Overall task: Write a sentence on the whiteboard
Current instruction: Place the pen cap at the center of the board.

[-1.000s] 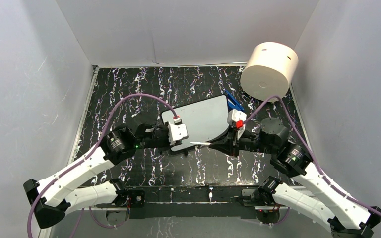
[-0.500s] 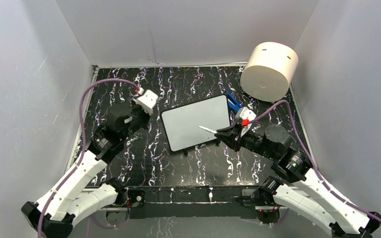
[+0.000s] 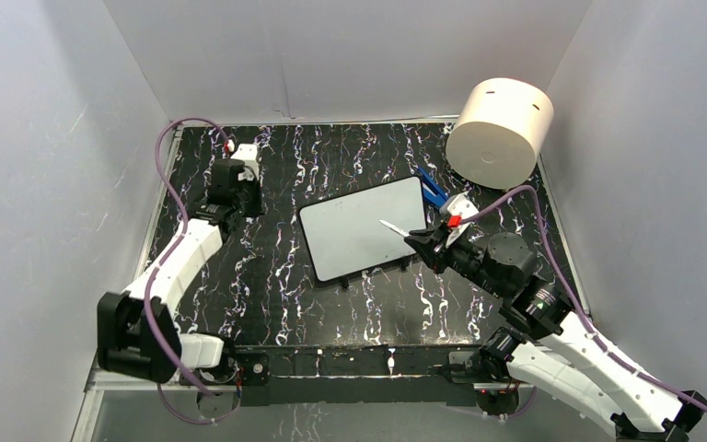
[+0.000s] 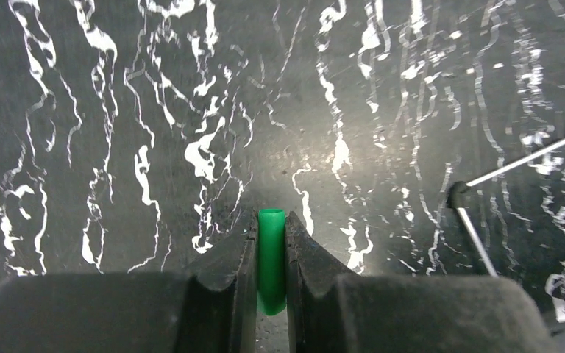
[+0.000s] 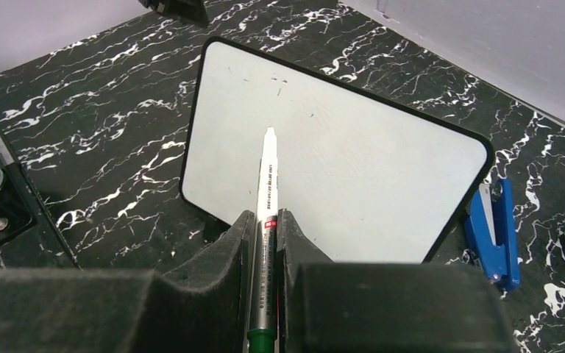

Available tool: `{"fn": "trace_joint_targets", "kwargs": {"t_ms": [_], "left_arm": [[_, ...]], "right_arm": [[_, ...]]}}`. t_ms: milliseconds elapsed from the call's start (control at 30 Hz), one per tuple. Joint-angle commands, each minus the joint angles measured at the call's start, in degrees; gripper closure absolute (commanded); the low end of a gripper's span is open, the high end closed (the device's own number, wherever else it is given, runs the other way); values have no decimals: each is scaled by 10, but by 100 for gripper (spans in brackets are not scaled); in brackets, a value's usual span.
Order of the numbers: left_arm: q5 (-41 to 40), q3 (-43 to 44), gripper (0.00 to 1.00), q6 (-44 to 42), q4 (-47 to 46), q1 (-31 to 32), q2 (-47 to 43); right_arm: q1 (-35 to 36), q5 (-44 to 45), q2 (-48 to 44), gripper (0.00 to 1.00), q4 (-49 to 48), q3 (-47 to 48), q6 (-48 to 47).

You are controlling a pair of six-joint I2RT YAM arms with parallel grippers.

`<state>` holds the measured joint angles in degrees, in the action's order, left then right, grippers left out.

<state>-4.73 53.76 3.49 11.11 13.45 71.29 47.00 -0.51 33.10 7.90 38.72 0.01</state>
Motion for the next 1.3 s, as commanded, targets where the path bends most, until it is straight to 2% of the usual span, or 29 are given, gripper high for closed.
{"fn": "trace_joint_targets", "kwargs": {"t_ms": [0,233,767,1267], "left_arm": [[3,28,100,38,9,-16,55],[7,48,100,38,34,-19,150],[9,58,100,43,22,-19,258],[-11,60,81,38,31,-19,269]], "right_arm": [[-1,31,1,100,-43,2,-7],[0,32,13,100,-41,4,-20],[0,29,17,100,-46,-1,-18],[0,21,31,100,-19,24,-25]]}}
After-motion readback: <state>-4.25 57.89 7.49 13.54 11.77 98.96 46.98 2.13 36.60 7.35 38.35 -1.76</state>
